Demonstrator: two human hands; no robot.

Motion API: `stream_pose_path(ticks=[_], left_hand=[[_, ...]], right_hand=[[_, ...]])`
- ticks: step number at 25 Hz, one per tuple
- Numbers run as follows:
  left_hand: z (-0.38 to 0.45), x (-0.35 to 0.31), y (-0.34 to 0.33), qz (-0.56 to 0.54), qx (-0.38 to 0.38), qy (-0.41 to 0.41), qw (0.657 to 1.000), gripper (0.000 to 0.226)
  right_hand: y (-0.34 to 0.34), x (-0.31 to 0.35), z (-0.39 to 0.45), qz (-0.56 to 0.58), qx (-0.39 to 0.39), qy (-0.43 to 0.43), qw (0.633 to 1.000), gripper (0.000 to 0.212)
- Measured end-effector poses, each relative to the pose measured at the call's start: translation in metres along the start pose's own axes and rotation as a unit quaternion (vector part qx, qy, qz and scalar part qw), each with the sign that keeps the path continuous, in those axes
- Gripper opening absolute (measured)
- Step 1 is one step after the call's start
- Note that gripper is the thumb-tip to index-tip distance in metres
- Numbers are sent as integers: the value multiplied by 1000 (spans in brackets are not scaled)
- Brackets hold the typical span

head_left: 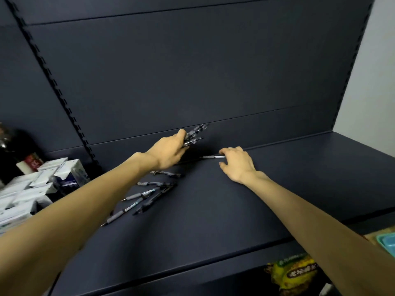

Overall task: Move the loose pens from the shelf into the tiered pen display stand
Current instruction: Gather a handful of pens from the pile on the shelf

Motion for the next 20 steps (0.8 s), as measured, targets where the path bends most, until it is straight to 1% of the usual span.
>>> stream_pose_path(ticks=[2,3,5,8,10,12,14,15,17,20], left_hand=[[-8,17,4,2,-6,19,1000,24],[-13,26,5,2,-9,28,1000,24],[-20,41,10,8,-18,46,999,26],[-34,57,18,12,-33,76,996,37],[-46,67,24,8,-64,89,994,39],[-56,81,34,-45,-113,112,986,38],[-63,89,41,-113,-170,158,966,37],[-66,91,42,-144,-189,182,954,38],[-73,95,41,-194,-204,219,934,38],[-85,104,39,-212,-212,251,920,38]], right_hand=[[-8,7,13,-46,40,16,998,46],[-11,10,18,-71,47,25,996,45],[-15,13,27,-124,48,36,990,41],[-20,11,42,-200,62,23,978,33],[-20,13,47,-213,51,18,976,28],[-16,17,46,-166,16,21,986,25],[-9,30,40,-87,-30,27,995,23],[-5,40,39,-36,-35,31,998,22],[-1,70,43,41,-6,50,998,19],[-12,119,54,46,47,84,994,18]])
Point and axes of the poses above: each hand's wrist, its own z-axis towards the middle knuckle, its own y-axis out of the back of the hand, x = y × z, the point moved 1 cm from there along z, towards the middle knuckle, and after that the axes turned 12 degrees about y, right-handed, at the moved point
